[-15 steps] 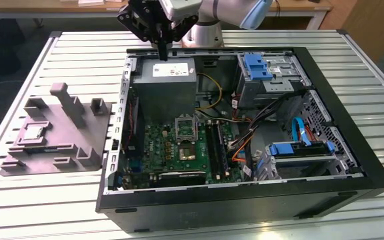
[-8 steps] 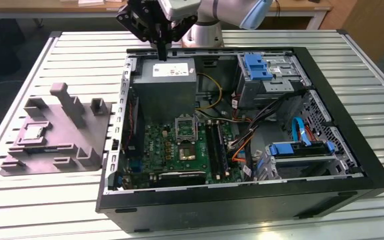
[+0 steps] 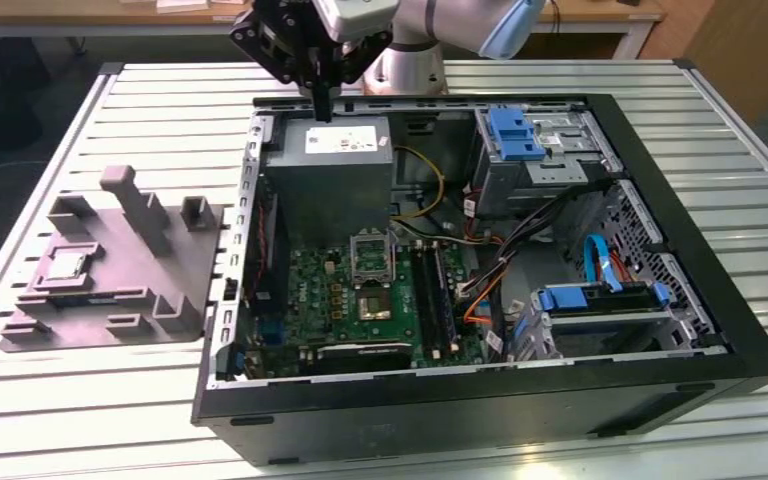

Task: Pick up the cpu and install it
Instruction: 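Reach for the cpu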

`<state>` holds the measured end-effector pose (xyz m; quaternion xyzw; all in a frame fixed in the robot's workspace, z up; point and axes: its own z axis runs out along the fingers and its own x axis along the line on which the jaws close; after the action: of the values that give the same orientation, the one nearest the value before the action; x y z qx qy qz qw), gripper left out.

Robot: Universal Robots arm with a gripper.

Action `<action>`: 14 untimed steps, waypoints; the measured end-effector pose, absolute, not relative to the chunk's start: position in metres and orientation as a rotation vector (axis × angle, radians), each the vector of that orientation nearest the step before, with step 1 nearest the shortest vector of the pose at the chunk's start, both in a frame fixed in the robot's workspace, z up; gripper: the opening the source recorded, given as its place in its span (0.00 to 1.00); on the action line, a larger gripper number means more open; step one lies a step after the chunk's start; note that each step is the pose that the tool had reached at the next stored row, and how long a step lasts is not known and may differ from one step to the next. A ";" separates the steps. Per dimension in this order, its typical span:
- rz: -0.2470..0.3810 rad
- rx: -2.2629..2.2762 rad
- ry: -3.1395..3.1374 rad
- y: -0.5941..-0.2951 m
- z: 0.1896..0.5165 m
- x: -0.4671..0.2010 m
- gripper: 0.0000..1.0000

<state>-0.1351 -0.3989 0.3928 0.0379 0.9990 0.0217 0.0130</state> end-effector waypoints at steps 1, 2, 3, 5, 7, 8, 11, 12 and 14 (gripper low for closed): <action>0.068 0.118 3.113 -0.399 0.393 -0.135 0.11; 0.068 0.118 3.113 -0.399 0.393 -0.136 0.11; 0.068 0.118 3.113 -0.399 0.393 -0.136 0.11; 0.068 0.118 3.113 -0.399 0.393 -0.136 0.11; 0.068 0.118 3.113 -0.399 0.393 -0.137 0.11; 0.068 0.118 3.113 -0.399 0.393 -0.137 0.11; 0.068 0.118 3.113 -0.399 0.393 -0.138 0.11; 0.068 0.118 3.113 -0.399 0.393 -0.138 0.11; 0.068 0.118 3.113 -0.399 0.392 -0.138 0.11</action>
<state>-0.1381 -0.3989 0.3925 0.0379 0.9990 0.0217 0.0129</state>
